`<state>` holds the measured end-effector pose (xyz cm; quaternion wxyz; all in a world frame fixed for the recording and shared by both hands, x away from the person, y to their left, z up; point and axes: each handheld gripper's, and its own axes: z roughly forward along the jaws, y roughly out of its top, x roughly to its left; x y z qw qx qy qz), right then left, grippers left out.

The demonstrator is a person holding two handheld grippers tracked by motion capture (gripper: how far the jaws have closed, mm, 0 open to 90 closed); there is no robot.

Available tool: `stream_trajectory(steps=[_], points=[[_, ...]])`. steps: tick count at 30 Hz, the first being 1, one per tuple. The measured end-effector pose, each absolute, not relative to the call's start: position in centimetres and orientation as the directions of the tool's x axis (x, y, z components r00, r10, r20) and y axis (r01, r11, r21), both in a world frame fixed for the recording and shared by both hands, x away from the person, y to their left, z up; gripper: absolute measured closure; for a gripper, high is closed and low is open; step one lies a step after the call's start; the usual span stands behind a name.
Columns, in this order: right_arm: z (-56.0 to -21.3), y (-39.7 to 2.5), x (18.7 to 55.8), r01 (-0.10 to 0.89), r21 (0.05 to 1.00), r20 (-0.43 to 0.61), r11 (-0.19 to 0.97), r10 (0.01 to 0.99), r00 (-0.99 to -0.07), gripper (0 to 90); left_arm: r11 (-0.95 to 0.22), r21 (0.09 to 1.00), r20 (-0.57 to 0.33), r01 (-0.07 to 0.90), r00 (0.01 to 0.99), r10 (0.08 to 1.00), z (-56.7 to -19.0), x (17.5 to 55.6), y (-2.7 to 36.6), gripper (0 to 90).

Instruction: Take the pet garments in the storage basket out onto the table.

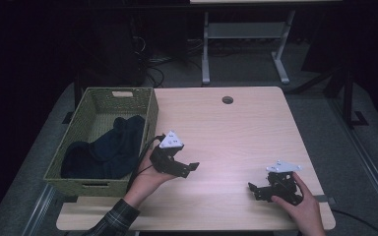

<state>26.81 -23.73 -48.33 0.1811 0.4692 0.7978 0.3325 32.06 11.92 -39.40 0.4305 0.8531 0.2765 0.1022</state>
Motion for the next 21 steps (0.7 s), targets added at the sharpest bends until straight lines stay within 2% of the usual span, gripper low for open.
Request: stream_trajectory(steps=[21], points=[[-48.3,-23.7,26.8,0.630,0.700,0.026,0.336,0.870,-0.492,0.4,-0.450,0.819,-0.045,0.356,0.822,0.568,-36.9,32.5,13.1,14.2]])
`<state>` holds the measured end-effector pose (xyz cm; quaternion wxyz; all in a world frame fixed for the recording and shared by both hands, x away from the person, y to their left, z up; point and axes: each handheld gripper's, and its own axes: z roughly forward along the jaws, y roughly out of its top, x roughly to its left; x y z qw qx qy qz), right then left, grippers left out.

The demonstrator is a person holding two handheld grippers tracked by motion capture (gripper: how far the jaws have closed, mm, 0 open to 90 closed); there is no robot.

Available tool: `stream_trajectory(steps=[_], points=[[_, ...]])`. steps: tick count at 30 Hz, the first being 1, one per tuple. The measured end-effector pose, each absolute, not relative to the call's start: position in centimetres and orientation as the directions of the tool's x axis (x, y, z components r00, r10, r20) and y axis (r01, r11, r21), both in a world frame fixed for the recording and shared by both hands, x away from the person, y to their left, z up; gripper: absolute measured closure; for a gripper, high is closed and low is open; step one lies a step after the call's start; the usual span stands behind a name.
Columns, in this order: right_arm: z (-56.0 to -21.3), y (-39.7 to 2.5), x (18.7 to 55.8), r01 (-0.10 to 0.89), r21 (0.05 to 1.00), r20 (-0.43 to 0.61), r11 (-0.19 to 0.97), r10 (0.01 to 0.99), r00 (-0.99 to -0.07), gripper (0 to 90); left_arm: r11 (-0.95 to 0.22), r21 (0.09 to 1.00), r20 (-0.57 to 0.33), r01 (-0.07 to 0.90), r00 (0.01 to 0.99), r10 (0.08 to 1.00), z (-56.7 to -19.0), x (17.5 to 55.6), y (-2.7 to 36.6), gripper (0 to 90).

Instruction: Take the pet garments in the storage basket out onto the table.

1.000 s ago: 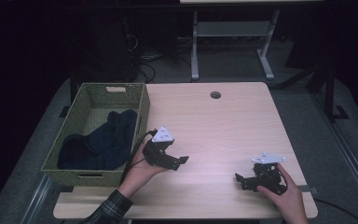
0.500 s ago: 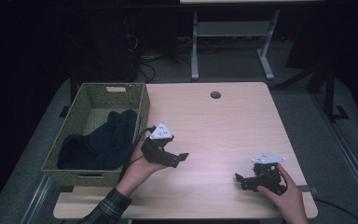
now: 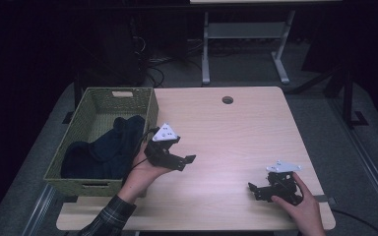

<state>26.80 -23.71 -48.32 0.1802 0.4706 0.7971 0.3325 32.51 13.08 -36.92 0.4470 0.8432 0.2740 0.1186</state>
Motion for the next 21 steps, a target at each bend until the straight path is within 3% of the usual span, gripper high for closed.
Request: stream_trajectory(steps=[21], points=[[-48.3,-23.7,26.8,0.632,0.699,0.026,0.334,0.872,-0.489,0.5,-0.392,0.850,-0.040,0.352,0.784,0.619,-34.7,33.1,16.6,16.0]])
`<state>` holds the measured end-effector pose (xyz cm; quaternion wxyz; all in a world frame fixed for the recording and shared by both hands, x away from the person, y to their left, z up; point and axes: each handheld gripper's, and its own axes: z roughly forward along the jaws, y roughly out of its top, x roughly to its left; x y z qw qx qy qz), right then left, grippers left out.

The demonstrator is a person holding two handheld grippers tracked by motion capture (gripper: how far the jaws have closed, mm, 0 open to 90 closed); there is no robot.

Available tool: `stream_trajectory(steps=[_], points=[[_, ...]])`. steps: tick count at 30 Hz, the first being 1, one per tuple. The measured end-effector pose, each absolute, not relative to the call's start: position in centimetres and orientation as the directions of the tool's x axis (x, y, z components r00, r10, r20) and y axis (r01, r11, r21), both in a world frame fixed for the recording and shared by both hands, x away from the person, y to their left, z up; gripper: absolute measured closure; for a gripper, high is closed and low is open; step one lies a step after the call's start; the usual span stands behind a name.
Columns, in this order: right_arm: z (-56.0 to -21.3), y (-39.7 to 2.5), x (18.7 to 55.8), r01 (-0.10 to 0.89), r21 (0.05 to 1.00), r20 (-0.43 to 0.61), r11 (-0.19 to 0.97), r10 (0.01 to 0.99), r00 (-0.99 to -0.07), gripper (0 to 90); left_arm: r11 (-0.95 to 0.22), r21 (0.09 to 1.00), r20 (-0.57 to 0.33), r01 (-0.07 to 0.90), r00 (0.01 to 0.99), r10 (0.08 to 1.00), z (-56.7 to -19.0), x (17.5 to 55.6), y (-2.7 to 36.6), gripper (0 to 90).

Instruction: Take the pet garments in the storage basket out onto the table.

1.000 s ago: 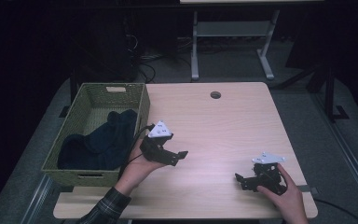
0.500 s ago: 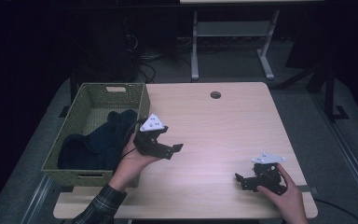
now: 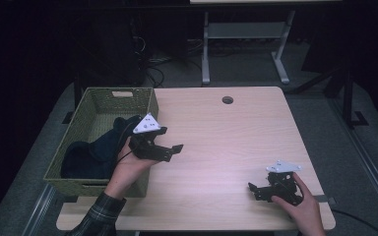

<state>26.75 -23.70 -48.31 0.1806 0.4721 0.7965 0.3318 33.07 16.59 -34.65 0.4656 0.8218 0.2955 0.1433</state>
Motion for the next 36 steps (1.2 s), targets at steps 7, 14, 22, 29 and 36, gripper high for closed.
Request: stream_trajectory(steps=[7,14,22,29,36], points=[[-48.3,-23.7,26.7,0.633,0.698,0.025,0.335,0.872,-0.489,0.5,-0.393,0.842,-0.036,0.369,0.766,0.642,-34.5,33.3,17.8,15.8],[-48.3,-23.7,26.7,0.633,0.698,0.025,0.334,0.872,-0.488,0.5,-0.399,0.833,-0.032,0.383,0.753,0.657,-34.4,33.5,19.1,15.5],[-48.3,-23.7,26.7,0.634,0.699,0.027,0.332,0.873,-0.487,0.5,-0.404,0.821,-0.039,0.403,0.746,0.665,-34.4,33.7,20.5,13.7],[-48.3,-23.7,26.7,0.634,0.699,0.027,0.332,0.873,-0.487,0.5,-0.405,0.815,-0.037,0.415,0.734,0.678,-34.3,33.9,21.8,14.7],[-48.3,-23.7,26.7,0.633,0.699,0.027,0.332,0.873,-0.487,0.5,-0.393,0.815,-0.046,0.426,0.723,0.689,-34.3,34.0,23.2,16.8]])
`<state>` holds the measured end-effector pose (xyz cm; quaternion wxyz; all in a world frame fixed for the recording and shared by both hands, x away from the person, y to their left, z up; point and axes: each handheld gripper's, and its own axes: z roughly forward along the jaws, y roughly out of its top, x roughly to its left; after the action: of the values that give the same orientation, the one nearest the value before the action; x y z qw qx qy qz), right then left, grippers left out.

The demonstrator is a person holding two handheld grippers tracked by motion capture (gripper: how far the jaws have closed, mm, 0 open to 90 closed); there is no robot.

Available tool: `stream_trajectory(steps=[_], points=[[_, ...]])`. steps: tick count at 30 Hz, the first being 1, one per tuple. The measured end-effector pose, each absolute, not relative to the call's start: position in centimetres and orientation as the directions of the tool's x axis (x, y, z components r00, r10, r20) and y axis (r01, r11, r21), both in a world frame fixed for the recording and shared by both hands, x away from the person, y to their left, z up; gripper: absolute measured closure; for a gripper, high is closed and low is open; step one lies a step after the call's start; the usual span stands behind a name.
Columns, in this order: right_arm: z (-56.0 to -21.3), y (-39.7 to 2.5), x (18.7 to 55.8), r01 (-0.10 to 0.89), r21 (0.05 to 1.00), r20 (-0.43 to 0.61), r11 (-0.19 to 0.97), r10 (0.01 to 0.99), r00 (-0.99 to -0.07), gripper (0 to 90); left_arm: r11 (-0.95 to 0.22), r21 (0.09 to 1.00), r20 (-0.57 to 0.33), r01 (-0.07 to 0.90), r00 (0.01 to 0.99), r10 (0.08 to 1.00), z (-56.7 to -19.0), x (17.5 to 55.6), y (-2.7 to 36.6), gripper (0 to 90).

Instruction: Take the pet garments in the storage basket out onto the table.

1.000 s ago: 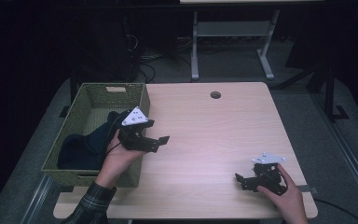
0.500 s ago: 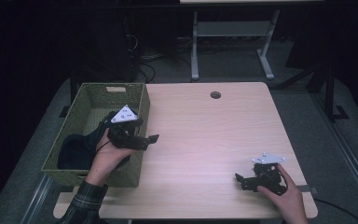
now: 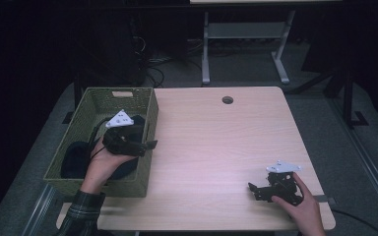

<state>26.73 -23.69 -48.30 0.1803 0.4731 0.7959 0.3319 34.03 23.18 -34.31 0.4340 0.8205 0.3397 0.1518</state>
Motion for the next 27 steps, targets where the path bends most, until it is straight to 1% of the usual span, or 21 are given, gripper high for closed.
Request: stream_trajectory(steps=[7,13,15,20,27], points=[[-48.3,-23.7,26.7,0.634,0.699,0.028,0.332,0.873,-0.487,0.5,-0.389,0.809,-0.049,0.440,0.710,0.703,-34.4,34.2,24.7,17.0],[-48.3,-23.7,26.7,0.634,0.699,0.027,0.332,0.873,-0.487,0.5,-0.391,0.806,-0.033,0.445,0.692,0.721,-34.5,34.4,26.4,17.2],[-48.3,-23.7,26.7,0.634,0.699,0.027,0.332,0.873,-0.487,0.5,-0.388,0.806,-0.028,0.447,0.684,0.729,-34.4,34.5,27.1,19.7],[-48.3,-23.7,26.7,0.634,0.699,0.027,0.332,0.873,-0.487,0.5,-0.376,0.803,-0.024,0.463,0.655,0.755,-34.5,34.9,28.9,22.2],[-48.3,-23.7,26.7,0.634,0.699,0.028,0.332,0.873,-0.487,0.5,-0.392,0.781,0.002,0.486,0.625,0.780,-35.3,35.6,30.8,25.5]])
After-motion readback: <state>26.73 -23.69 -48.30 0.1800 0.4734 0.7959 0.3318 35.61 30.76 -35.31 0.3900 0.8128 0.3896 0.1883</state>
